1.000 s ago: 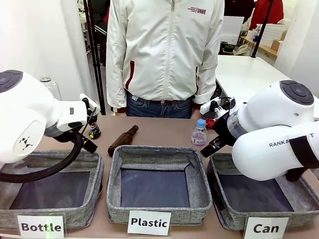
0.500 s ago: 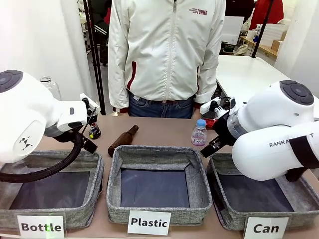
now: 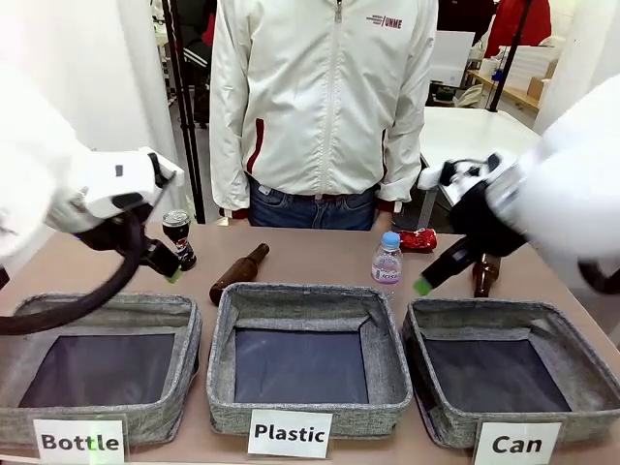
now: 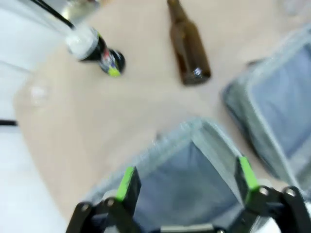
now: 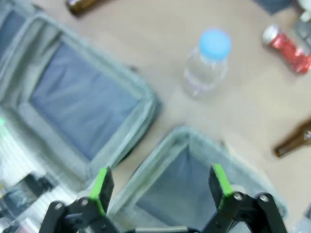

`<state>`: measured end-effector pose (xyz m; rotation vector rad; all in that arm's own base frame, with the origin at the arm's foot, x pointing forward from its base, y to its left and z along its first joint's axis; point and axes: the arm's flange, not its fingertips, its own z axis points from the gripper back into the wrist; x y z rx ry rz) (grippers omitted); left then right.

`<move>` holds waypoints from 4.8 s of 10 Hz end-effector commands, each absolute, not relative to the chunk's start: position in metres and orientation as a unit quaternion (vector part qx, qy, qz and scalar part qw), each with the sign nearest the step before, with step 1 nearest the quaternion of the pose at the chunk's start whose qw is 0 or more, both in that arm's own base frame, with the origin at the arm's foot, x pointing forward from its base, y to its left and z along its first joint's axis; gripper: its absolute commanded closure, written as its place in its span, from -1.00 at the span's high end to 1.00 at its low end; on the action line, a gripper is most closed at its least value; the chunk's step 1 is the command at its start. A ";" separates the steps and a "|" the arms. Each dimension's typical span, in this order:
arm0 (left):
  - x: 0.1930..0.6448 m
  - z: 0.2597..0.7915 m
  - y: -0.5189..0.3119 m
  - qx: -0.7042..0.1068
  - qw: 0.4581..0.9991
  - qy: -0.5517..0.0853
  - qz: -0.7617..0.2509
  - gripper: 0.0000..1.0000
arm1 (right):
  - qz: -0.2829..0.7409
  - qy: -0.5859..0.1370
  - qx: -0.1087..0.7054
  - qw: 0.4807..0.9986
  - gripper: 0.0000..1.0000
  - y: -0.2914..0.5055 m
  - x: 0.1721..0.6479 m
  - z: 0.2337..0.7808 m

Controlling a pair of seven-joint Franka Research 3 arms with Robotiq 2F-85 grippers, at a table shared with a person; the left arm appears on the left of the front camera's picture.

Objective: Sort the can waste into the basket.
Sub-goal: Pick up the can waste from the table and place it in the right Fabric basket.

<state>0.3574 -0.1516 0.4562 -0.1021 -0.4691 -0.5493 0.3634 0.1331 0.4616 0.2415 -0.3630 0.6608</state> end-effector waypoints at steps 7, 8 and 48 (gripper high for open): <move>0.291 0.520 0.134 -0.443 0.870 -0.212 -0.049 1.00 | -0.092 -0.196 0.541 0.812 1.00 -0.149 0.285 0.522; 0.294 0.507 0.161 -0.479 0.850 -0.219 -0.020 1.00 | -0.131 -0.203 0.569 0.786 1.00 -0.180 0.281 0.509; 0.316 0.496 0.269 -0.529 0.766 -0.359 -0.069 1.00 | -0.204 -0.219 0.596 0.745 1.00 -0.244 0.272 0.464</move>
